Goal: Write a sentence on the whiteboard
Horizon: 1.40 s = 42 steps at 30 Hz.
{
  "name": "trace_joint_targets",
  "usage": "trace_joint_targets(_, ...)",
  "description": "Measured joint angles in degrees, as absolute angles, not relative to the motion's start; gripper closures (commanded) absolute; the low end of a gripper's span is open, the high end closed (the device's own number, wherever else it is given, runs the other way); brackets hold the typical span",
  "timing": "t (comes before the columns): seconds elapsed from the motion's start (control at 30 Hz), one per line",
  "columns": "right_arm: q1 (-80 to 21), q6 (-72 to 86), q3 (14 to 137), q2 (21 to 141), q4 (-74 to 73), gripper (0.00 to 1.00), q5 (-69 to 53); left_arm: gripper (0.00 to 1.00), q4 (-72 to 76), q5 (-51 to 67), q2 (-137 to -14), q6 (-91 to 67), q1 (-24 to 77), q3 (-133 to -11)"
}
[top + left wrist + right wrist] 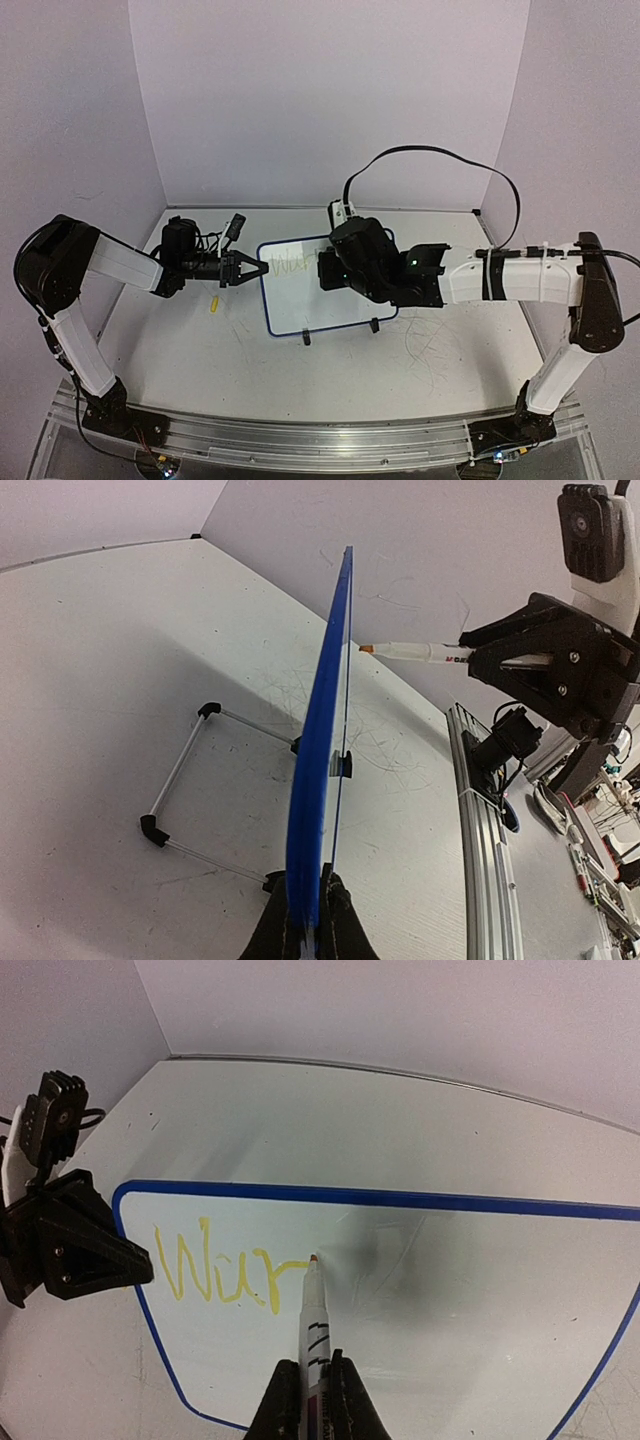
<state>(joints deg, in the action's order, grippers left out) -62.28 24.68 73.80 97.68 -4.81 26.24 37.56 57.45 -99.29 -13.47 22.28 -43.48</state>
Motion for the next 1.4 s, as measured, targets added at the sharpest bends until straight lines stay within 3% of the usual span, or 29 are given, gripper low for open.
trace_joint_targets(1.4, -62.0, 29.6, 75.5, 99.4, -10.2, 1.0, 26.3, 1.0, 37.5, 57.4, -99.3, -13.5, 22.3, -43.5)
